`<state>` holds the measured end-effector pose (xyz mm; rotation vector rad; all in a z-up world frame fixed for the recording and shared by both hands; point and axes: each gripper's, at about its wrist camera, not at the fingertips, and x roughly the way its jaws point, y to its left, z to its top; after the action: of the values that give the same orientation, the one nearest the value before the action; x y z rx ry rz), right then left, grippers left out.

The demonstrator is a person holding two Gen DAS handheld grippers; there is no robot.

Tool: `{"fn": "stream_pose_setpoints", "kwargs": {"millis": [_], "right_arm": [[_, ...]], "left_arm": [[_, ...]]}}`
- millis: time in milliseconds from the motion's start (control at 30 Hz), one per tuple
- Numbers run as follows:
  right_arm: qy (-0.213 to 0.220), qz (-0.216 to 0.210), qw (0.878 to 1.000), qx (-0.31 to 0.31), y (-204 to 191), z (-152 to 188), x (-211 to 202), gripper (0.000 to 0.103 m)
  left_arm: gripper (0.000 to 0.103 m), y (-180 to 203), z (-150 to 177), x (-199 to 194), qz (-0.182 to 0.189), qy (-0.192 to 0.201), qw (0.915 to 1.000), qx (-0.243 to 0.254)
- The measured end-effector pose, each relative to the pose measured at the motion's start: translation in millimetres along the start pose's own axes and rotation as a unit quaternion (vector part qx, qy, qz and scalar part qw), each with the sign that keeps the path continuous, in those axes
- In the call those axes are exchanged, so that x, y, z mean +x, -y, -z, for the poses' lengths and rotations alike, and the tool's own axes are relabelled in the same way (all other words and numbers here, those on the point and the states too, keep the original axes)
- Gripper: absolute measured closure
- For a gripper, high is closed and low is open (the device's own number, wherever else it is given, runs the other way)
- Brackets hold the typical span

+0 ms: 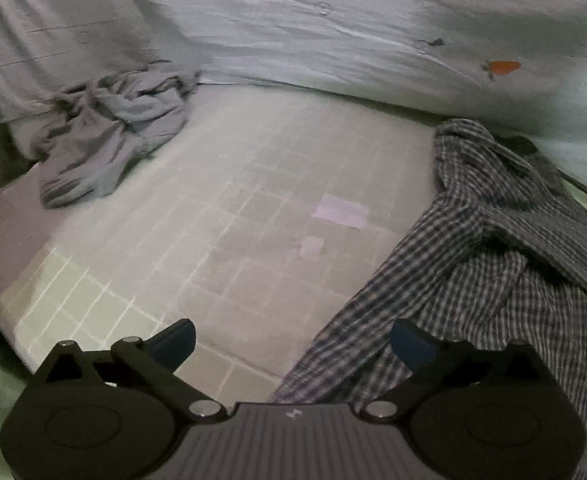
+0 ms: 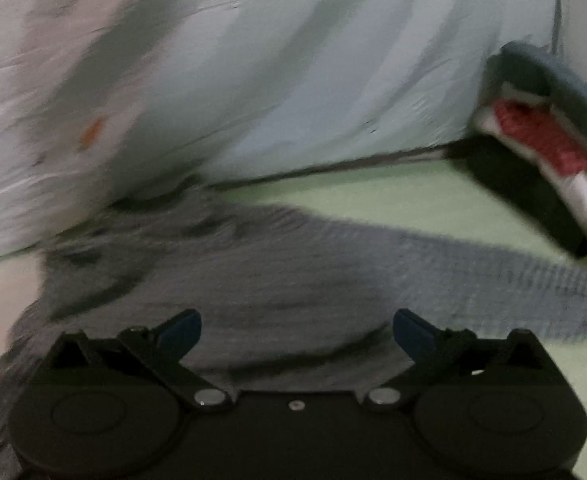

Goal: Fold clothes

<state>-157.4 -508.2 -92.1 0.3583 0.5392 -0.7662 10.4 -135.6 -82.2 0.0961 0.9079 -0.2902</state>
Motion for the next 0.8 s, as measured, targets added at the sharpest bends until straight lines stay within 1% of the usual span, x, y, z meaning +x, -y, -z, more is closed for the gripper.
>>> {"fn": "stream_pose_setpoints", "kwargs": {"millis": [100, 167, 300, 400, 500, 533, 567, 600, 667, 700, 767, 800], "right_arm": [[-0.006, -0.004, 1.0, 0.0, -41.1, 26.4, -22.5, 0.0], [-0.012, -0.002, 1.0, 0.004, -68.1, 42.8, -37.2, 0.0], [-0.027, -0.015, 0.999, 0.029, -118.5, 75.9, -58.9, 0.0], [-0.032, -0.017, 0.998, 0.046, -159.7, 99.1, -73.7, 0.0], [-0.041, -0.033, 0.998, 0.037, -201.9, 118.0, -86.0, 0.001], [-0.045, -0.038, 0.998, 0.03, -215.8, 123.5, -89.7, 0.003], [-0.049, -0.042, 0.998, 0.022, -227.5, 128.1, -93.2, 0.009], [-0.052, -0.046, 0.997, 0.014, -237.5, 131.2, -95.8, 0.012], [-0.059, -0.058, 0.997, 0.004, -253.6, 136.0, -99.4, 0.025], [-0.064, -0.065, 0.996, 0.002, -261.2, 138.5, -100.2, 0.028], [-0.079, -0.082, 0.993, 0.009, -270.7, 144.5, -98.6, 0.041], [-0.087, -0.088, 0.992, 0.013, -275.2, 148.0, -97.3, 0.042]], "left_arm": [[0.0, -20.6, -4.9, 5.7, 0.033, -0.006, 0.9989, 0.031], [0.0, -34.7, -8.4, 5.4, 0.051, -0.001, 0.9974, 0.052], [0.0, -62.5, -18.2, 7.3, 0.093, 0.004, 0.9901, 0.105], [0.0, -81.2, -23.1, 8.5, 0.107, 0.009, 0.9833, 0.147], [0.0, -102.1, -25.3, 10.9, 0.116, 0.004, 0.9796, 0.164], [0.0, -109.3, -26.2, 11.9, 0.119, -0.001, 0.9791, 0.165], [0.0, -116.2, -26.7, 12.4, 0.121, -0.005, 0.9788, 0.165], [0.0, -122.4, -27.1, 12.8, 0.124, -0.009, 0.9787, 0.164], [0.0, -131.8, -27.2, 13.2, 0.128, -0.012, 0.978, 0.164], [0.0, -135.8, -27.2, 13.4, 0.13, -0.013, 0.9774, 0.166], [0.0, -140.9, -25.5, 13.2, 0.132, -0.014, 0.976, 0.173], [0.0, -143.4, -24.3, 12.9, 0.132, -0.014, 0.9753, 0.177]]}}
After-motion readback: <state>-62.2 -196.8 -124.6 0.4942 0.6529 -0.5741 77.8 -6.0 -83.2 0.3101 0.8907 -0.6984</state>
